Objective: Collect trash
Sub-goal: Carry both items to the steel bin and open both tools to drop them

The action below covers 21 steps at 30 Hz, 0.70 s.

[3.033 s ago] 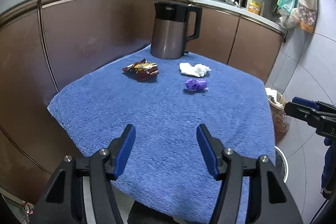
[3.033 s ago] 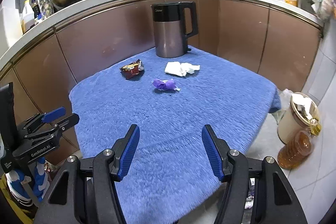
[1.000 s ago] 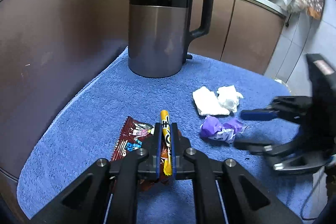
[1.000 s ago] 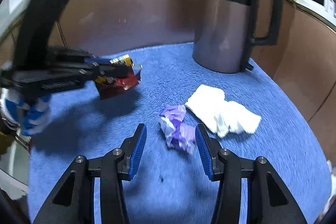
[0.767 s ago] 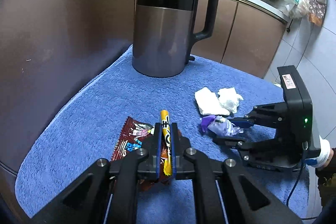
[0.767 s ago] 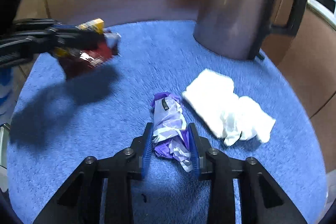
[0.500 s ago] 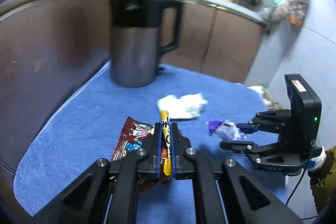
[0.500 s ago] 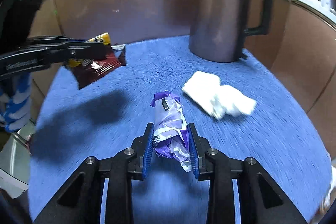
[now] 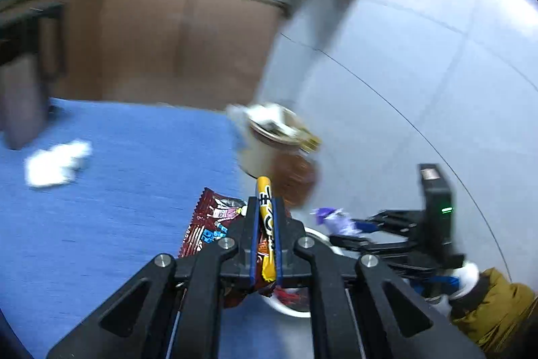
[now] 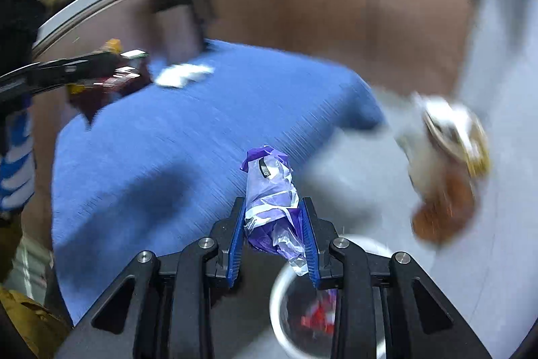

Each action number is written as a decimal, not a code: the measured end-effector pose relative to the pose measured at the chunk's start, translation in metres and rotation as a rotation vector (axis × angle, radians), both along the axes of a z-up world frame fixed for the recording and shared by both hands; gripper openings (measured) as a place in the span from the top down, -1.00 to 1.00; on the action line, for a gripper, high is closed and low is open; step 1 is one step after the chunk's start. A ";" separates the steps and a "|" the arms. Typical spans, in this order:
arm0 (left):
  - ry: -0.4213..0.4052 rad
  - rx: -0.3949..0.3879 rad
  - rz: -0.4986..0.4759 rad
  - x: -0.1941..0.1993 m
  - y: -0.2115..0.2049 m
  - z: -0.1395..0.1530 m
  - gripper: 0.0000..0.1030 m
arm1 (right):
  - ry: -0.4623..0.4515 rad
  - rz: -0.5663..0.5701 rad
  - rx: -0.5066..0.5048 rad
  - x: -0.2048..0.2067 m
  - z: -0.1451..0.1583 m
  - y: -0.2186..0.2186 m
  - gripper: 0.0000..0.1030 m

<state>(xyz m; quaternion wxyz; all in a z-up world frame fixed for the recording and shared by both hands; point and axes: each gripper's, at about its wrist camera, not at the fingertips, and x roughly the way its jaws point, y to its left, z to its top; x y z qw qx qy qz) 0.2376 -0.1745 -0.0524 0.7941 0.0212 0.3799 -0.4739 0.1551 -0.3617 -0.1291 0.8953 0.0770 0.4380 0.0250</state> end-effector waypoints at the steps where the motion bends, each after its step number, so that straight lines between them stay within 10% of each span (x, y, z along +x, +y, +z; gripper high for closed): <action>1: 0.034 0.007 -0.036 -0.007 -0.021 -0.010 0.87 | 0.019 -0.031 0.006 -0.005 -0.009 -0.008 0.39; 9: 0.160 0.118 -0.151 -0.044 -0.131 -0.086 0.78 | 0.164 -0.219 0.112 -0.037 -0.102 -0.066 0.29; 12: 0.213 0.136 -0.160 -0.049 -0.153 -0.106 0.59 | 0.172 -0.263 0.145 -0.047 -0.118 -0.082 -0.07; 21: 0.220 0.114 -0.131 -0.046 -0.144 -0.100 0.43 | 0.131 -0.366 0.131 -0.086 -0.107 -0.106 -0.08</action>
